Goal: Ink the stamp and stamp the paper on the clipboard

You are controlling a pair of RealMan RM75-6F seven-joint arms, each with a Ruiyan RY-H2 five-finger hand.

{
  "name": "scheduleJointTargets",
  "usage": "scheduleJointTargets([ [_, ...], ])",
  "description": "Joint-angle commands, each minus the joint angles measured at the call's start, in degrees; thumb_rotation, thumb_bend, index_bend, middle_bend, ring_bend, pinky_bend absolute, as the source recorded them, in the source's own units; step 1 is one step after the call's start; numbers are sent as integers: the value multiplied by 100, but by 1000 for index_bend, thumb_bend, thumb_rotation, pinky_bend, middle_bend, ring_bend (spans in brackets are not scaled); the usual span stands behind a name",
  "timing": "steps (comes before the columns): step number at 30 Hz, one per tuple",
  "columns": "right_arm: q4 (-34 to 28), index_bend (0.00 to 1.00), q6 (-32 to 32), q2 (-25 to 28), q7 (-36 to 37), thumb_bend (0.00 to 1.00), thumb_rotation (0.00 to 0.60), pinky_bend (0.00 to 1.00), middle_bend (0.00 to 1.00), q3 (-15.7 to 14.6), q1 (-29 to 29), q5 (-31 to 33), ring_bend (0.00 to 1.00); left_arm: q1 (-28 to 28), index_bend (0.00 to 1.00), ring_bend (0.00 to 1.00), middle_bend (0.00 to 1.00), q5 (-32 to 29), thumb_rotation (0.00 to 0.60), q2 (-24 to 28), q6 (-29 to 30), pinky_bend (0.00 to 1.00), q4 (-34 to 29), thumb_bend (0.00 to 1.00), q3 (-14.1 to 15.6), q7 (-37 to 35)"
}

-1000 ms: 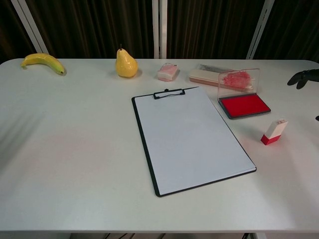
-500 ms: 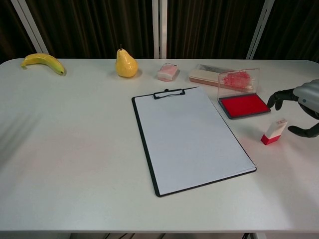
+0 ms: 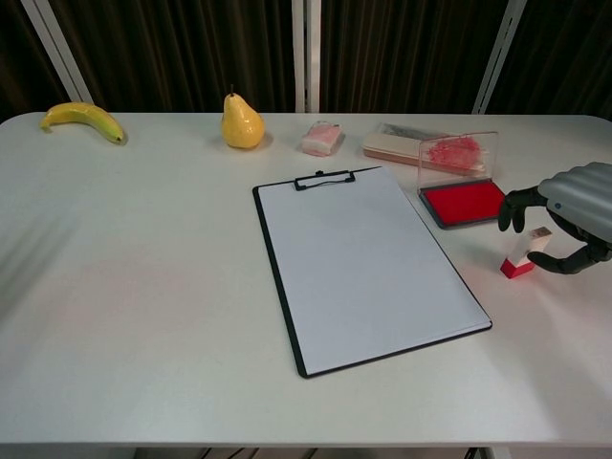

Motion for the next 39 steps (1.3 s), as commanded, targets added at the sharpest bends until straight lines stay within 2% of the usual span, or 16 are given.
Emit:
scheduleJointTargets([
  [1,37,403,22,-21,31,274,600,974,398,-20,-5,4,754,-3,85,75,97,-5,207,-7,-3,183,8,44,-3,-21],
  [26,225,483,90,-178,2,275,600,976,469,-43,3,161,755,-25,85,75,99,-21,210,-61,-40,182,95,45,4,-126],
  [39,294,534,101,-235,-47,308,600,975,503,-34,38,194,755,-34,85,75,99,-58,211,-32,-80,182,80,46,2,-137],
])
